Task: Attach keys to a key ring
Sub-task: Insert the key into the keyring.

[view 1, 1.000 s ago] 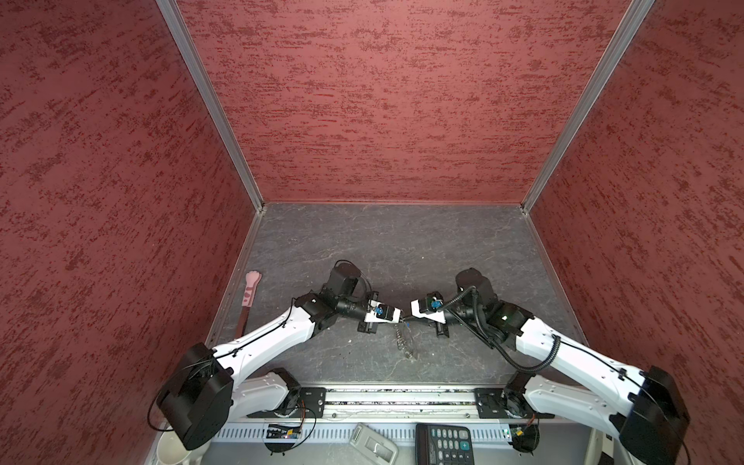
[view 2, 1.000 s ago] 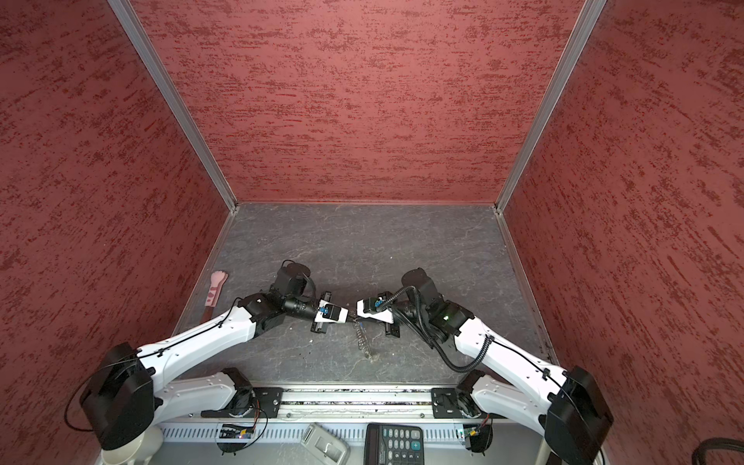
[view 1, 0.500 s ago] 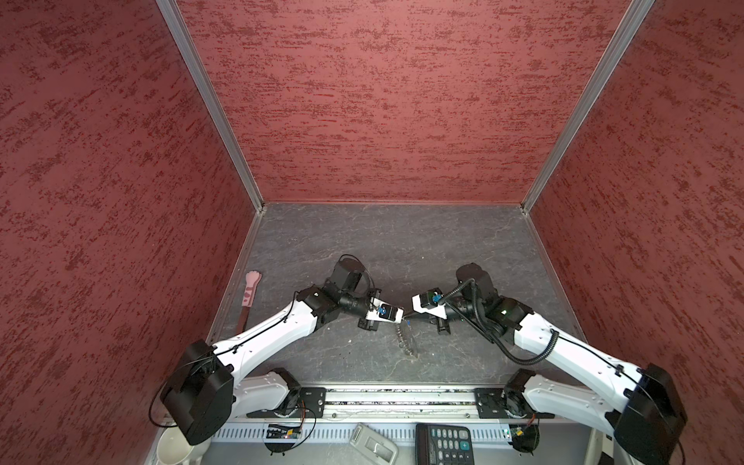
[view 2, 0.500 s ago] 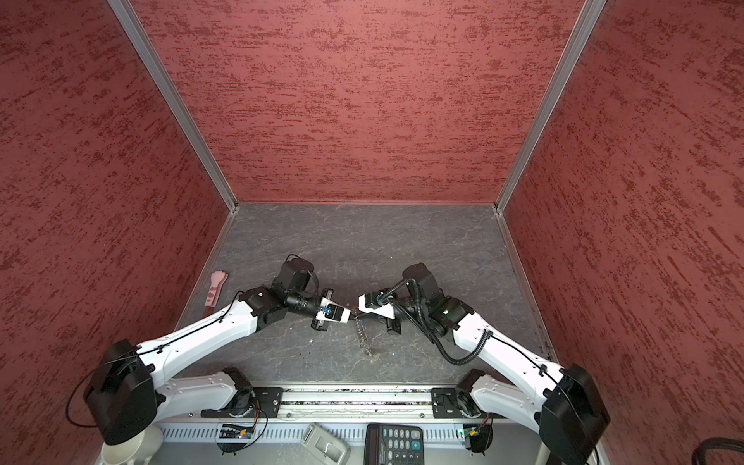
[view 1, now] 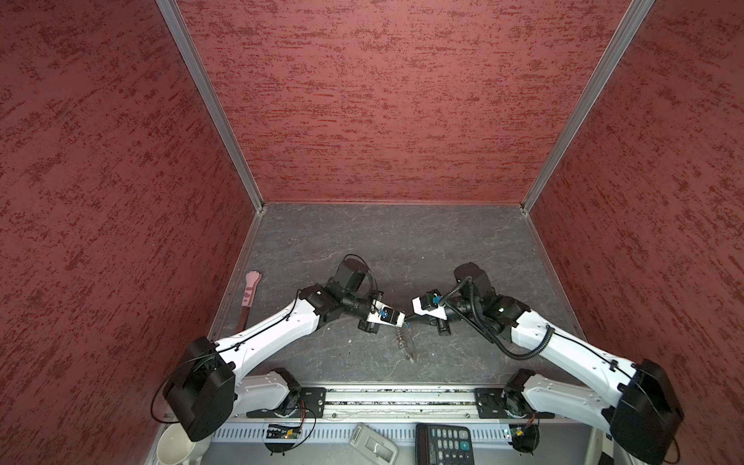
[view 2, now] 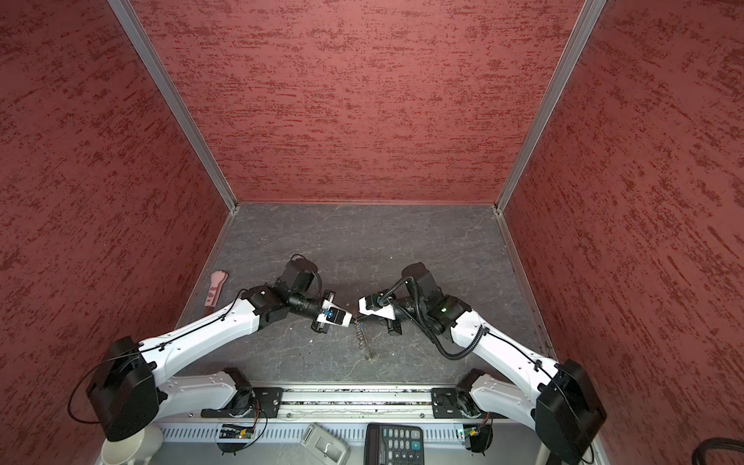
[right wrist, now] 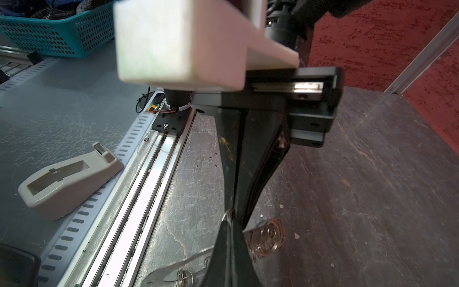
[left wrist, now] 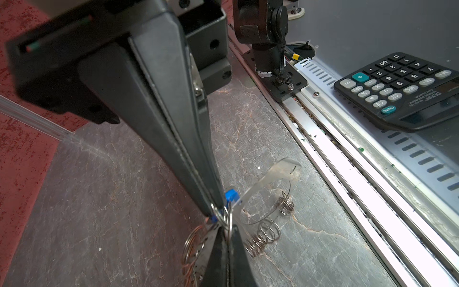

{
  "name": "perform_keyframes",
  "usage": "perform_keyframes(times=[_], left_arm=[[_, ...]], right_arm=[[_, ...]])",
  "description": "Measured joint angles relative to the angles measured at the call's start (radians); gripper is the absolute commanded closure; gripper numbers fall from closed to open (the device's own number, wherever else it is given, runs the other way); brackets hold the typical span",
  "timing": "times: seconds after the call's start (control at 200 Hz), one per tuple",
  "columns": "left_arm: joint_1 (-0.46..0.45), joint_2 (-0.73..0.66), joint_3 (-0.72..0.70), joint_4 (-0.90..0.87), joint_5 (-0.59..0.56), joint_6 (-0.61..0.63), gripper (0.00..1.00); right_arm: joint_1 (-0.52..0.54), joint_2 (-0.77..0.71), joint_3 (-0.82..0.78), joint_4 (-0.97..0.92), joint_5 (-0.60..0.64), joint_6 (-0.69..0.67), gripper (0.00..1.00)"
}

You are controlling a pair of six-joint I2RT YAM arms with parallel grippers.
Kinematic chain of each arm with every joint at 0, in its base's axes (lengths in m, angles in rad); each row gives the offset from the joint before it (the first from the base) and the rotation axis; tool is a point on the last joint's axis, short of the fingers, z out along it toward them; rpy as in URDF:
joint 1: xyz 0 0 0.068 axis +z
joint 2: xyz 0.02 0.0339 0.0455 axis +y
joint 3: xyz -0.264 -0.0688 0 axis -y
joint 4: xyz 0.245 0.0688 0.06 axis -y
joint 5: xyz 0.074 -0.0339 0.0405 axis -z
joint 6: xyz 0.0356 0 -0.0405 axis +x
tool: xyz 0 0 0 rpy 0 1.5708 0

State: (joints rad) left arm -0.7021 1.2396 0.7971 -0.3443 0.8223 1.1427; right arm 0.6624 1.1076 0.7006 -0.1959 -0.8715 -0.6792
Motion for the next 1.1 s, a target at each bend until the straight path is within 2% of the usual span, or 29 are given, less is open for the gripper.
perform_keyframes(times=[0.17, 0.391, 0.867, 1.102], left_arm=[[-0.003, 0.000, 0.000, -0.003, -0.016, 0.000, 1.00], [-0.004, 0.000, 0.000, 0.000, -0.020, 0.000, 1.00], [-0.013, 0.000, 0.000, 0.008, -0.015, 0.000, 1.00], [-0.017, -0.004, -0.013, 0.058, -0.010, -0.011, 1.00]], right_arm=[[-0.002, 0.015, 0.010, -0.011, -0.004, -0.015, 1.00], [-0.005, 0.018, 0.011, -0.011, -0.007, -0.021, 0.94], [-0.009, 0.015, 0.011, -0.010, 0.006, -0.021, 0.92], [-0.012, 0.019, 0.011, 0.022, 0.002, -0.008, 0.90]])
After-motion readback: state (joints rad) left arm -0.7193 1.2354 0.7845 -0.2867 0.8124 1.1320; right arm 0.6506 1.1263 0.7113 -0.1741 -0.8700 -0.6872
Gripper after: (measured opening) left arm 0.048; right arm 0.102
